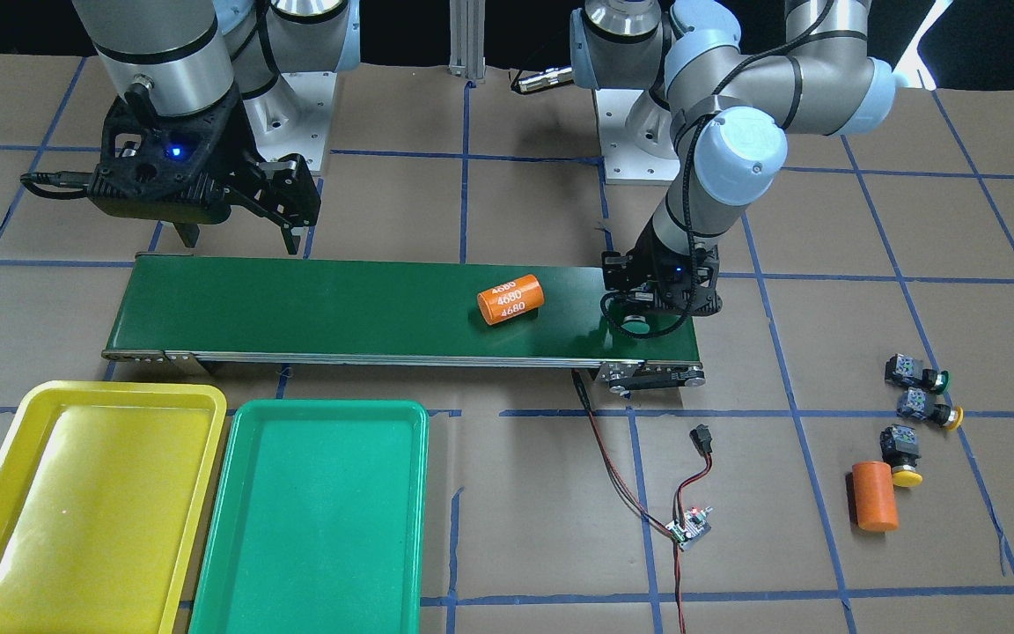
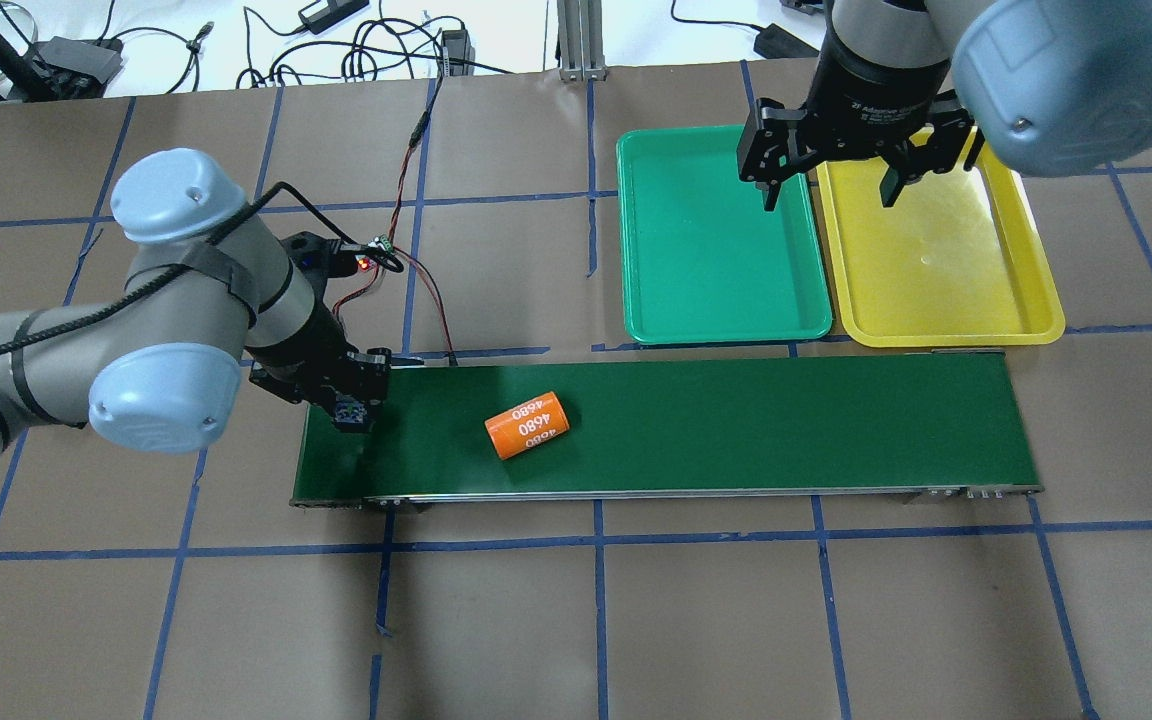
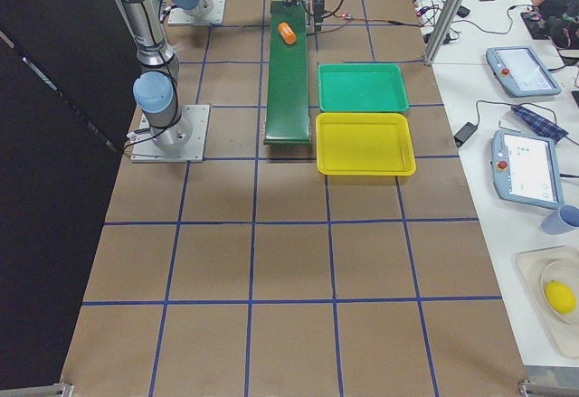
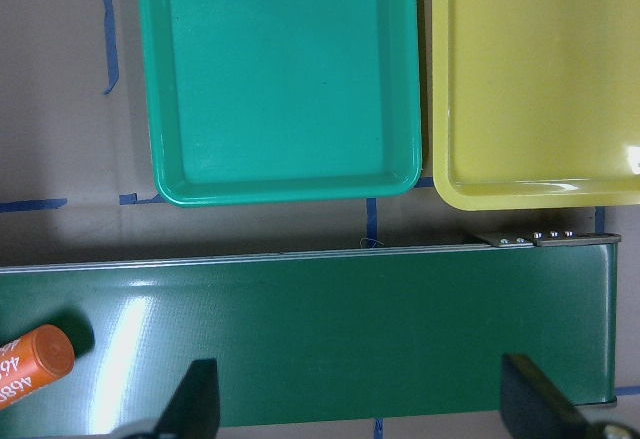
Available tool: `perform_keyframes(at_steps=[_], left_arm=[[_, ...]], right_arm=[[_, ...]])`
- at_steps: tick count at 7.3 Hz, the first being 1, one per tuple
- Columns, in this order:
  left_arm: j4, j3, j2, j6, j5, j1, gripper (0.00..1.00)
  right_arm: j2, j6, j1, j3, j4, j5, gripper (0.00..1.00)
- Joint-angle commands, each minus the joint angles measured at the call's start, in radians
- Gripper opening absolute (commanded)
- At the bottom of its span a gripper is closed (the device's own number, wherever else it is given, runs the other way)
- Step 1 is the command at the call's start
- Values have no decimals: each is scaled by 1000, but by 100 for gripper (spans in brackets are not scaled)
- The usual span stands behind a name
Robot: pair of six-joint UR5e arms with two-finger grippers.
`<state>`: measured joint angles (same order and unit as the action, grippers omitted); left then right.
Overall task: Sort buttons by color to trays
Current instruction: 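Carry the green button onto the belt and release it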
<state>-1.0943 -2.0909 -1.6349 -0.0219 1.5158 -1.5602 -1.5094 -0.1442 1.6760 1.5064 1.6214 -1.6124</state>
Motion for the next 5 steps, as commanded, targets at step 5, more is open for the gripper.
perform_keyframes(at_steps=[5], left_arm=[[36, 379, -245, -345, 38, 269, 100]], right_arm=[[0, 0, -1, 0, 0, 0, 100]])
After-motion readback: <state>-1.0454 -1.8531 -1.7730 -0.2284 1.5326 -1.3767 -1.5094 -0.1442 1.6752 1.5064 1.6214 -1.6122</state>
